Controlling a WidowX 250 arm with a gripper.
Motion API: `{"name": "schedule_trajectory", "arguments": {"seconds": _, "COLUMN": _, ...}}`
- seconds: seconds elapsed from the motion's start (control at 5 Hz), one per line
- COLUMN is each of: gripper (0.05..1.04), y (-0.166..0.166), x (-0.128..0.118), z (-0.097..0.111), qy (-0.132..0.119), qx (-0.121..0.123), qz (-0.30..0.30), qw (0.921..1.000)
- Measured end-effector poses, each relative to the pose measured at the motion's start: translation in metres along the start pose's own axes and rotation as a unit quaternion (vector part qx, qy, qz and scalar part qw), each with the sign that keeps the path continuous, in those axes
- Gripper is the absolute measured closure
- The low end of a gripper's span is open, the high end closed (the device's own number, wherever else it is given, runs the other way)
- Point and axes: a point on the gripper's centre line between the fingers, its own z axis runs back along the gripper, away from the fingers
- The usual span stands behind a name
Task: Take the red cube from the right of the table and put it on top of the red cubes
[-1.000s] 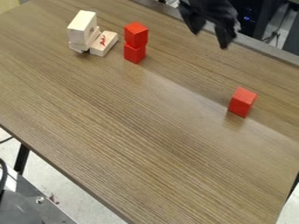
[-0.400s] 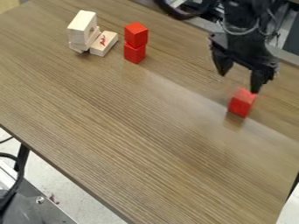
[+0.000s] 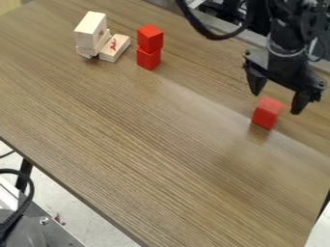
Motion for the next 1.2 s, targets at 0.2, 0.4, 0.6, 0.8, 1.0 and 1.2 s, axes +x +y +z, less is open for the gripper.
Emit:
{"name": "schedule_trajectory", "arguments": {"seconds": 0.2, "gripper": 0.085, "y": 0.002, "x": 0.000, "z": -0.007, "qy": -0.007, "qx": 0.011, "qz": 0.025, "qw": 0.9996}}
{"name": "schedule_trajectory", "arguments": {"seconds": 0.4, "gripper": 0.084, "y": 0.004, "x": -0.003, "z": -0.016, "qy": -0.002, "qx": 0.019, "qz": 0.023, "qw": 0.9996}}
{"name": "schedule_trajectory", "arguments": {"seconds": 0.6, "gripper": 0.084, "y": 0.003, "x": -0.002, "z": -0.017, "qy": -0.004, "qx": 0.015, "qz": 0.029, "qw": 0.9995}}
{"name": "schedule_trajectory", "arguments": {"seconds": 0.8, "gripper": 0.085, "y": 0.002, "x": -0.005, "z": -0.025, "qy": 0.000, "qx": 0.012, "qz": 0.026, "qw": 0.9996}}
{"name": "schedule_trajectory", "arguments": {"seconds": 1.0, "gripper": 0.133, "y": -0.001, "x": -0.006, "z": -0.036, "qy": -0.001, "qx": 0.002, "qz": 0.012, "qw": 0.9999}}
{"name": "schedule_trajectory", "arguments": {"seconds": 1.2, "gripper": 0.398, "y": -0.001, "x": -0.006, "z": -0.049, "qy": -0.010, "qx": 0.004, "qz": -0.018, "qw": 0.9998}}
